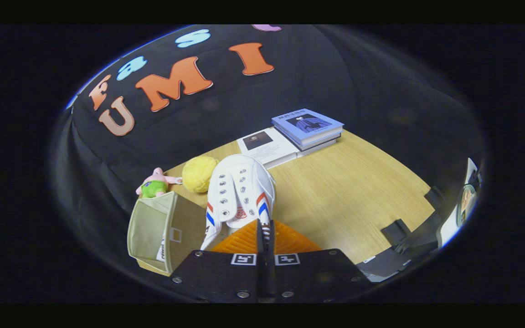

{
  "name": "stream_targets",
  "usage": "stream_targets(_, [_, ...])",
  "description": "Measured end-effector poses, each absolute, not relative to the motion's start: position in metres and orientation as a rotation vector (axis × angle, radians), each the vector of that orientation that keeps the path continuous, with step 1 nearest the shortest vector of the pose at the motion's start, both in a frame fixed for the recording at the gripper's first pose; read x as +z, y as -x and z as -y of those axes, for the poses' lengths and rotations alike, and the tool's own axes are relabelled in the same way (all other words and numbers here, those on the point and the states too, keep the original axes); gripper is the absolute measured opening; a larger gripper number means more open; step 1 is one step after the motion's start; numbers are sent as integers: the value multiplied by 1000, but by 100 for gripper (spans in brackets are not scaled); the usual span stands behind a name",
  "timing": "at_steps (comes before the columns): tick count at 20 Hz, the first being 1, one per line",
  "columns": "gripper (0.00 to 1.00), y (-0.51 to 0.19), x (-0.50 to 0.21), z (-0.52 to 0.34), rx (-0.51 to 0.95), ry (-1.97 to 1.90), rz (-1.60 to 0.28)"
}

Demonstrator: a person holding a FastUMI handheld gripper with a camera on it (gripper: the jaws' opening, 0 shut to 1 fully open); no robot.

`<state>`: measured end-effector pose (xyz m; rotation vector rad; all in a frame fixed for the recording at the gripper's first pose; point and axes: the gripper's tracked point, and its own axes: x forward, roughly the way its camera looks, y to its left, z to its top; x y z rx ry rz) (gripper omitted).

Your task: Open the storage box then place both shoes into the box .Put the left shoe in first, then the right shoe, with the right side of both shoes facing outward in a uniform manner.

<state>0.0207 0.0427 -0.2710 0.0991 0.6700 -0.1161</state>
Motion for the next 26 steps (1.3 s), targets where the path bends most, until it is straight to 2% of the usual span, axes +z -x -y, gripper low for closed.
stream_targets(7, [1,-6,-269,-163,-49,-109,-652])
stream_targets(12, [0,-2,-297,-217,-27,-25,-685])
stream_targets(21, [3,-4,-349,-241,-79,56,-766])
stream_targets(24, [27,-19,-330,-252,-56,32,-696])
stream_targets(26, [64,-25,-308,-245,-78,72,-641])
